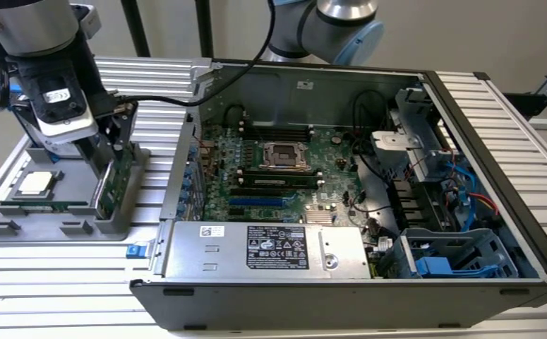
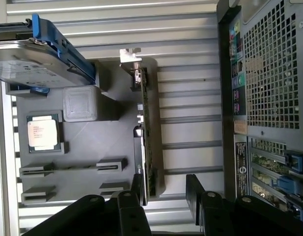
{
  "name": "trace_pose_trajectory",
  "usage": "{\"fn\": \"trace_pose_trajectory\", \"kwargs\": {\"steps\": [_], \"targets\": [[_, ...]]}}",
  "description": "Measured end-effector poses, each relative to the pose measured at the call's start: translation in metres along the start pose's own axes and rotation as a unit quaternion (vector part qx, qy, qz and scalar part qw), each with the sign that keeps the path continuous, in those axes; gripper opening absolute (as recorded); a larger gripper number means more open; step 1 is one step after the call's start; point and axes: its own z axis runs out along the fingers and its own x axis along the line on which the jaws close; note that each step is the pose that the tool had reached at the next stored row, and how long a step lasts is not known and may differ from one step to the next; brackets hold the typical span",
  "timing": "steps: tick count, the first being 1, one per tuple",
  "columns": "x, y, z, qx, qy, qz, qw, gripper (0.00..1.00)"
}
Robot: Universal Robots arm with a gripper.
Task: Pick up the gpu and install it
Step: 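Pick up the gpu and move the gpu toward the slot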
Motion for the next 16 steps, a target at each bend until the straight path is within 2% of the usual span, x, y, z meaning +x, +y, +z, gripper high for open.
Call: {"fn": "trace_pose_trajectory", "kwargs": {"steps": [16], "targets": [[0.0,-0.0007,0.0123,0.0,0.0,0.0,1.0,1.0]]}}
